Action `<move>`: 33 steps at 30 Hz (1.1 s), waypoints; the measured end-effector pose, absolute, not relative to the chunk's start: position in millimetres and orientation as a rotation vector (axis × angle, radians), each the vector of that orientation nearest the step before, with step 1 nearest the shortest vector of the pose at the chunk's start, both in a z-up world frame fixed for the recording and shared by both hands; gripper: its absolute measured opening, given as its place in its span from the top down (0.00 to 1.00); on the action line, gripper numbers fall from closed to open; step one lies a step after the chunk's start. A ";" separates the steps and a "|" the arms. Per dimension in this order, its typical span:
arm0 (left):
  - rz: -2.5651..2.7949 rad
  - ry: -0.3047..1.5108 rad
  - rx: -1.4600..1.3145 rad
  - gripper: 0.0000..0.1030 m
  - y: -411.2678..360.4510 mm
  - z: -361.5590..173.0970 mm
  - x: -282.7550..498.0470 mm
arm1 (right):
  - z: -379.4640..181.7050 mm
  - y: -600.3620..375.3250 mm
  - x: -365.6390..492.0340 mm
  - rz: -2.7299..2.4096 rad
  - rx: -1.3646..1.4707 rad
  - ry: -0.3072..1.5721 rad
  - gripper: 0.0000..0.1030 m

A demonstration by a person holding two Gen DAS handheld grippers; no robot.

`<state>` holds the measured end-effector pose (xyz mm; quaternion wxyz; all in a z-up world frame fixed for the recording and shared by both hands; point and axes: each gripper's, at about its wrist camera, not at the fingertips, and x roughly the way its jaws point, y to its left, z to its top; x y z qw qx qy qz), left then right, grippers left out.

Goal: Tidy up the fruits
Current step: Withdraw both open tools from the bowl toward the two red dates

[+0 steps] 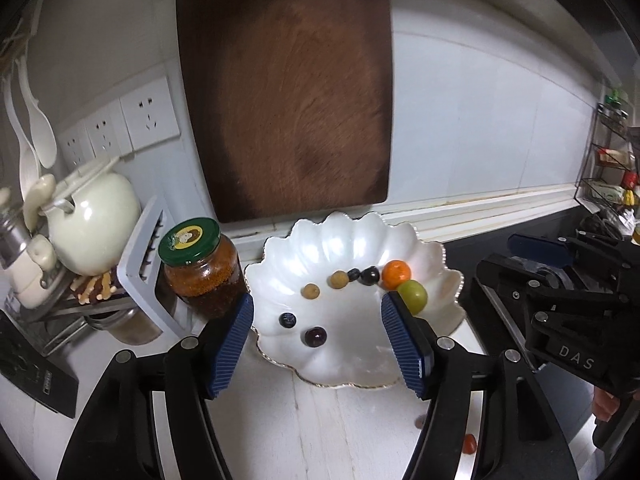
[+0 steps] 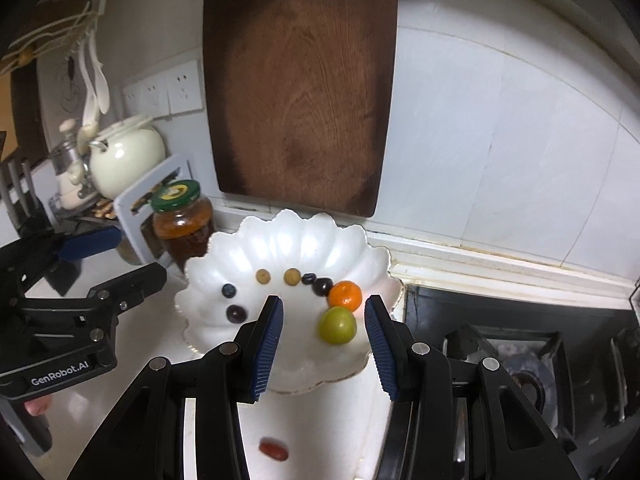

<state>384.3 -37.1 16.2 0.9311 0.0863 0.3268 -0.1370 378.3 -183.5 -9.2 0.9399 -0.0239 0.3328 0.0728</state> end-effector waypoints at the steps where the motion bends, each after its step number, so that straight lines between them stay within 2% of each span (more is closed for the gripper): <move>1: -0.285 0.661 0.178 0.36 -37.0 18.5 378.4 | -8.0 -184.2 374.3 0.151 -0.046 0.676 0.57; 16: -0.320 0.625 0.222 0.36 -31.3 16.6 320.8 | 2.1 -180.4 304.8 0.144 -0.041 0.611 0.57; 33: -0.378 0.674 0.308 0.36 -36.7 -29.7 286.8 | -43.7 -182.9 260.6 0.086 -0.023 0.665 0.57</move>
